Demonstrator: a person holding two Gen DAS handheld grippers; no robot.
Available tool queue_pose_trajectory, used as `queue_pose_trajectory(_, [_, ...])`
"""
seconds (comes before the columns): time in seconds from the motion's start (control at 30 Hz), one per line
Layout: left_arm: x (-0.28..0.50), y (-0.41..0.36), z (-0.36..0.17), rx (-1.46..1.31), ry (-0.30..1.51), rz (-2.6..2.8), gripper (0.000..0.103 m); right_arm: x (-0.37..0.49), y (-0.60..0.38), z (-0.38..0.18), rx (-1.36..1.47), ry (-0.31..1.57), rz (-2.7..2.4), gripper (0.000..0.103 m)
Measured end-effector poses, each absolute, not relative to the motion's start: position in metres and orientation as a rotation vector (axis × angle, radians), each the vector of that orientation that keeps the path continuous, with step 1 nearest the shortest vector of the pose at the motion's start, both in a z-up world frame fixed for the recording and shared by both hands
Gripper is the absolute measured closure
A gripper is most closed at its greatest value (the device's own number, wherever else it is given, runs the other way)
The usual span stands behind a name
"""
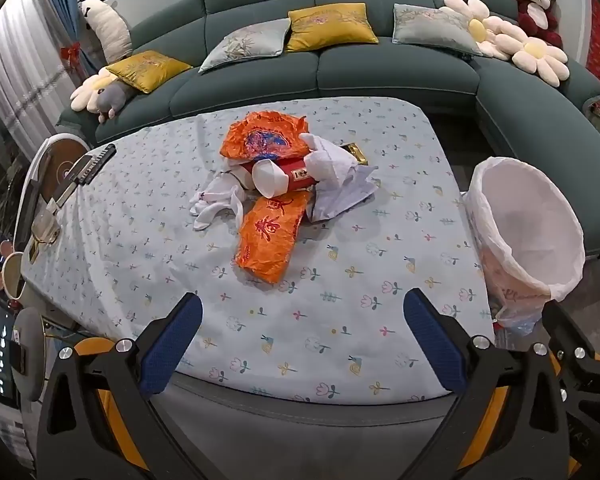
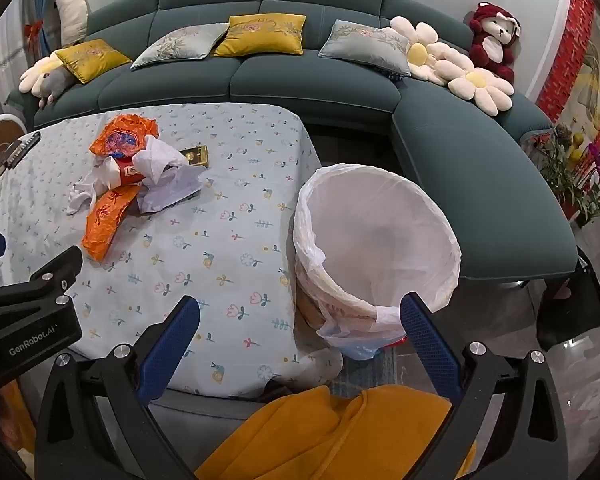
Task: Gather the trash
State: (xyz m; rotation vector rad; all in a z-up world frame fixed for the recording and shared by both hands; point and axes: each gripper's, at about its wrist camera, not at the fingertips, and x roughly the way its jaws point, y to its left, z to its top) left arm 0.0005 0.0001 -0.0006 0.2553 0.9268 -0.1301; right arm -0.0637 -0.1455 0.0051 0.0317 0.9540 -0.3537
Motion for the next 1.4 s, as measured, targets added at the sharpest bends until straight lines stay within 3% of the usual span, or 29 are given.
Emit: queue_pose_trajectory(1.4, [-0.001,0.001,0.005,0.228,0.919,-0.121,0.007,-0.061,-0.139,0.006,0.032,0.957,-0.350,0.007])
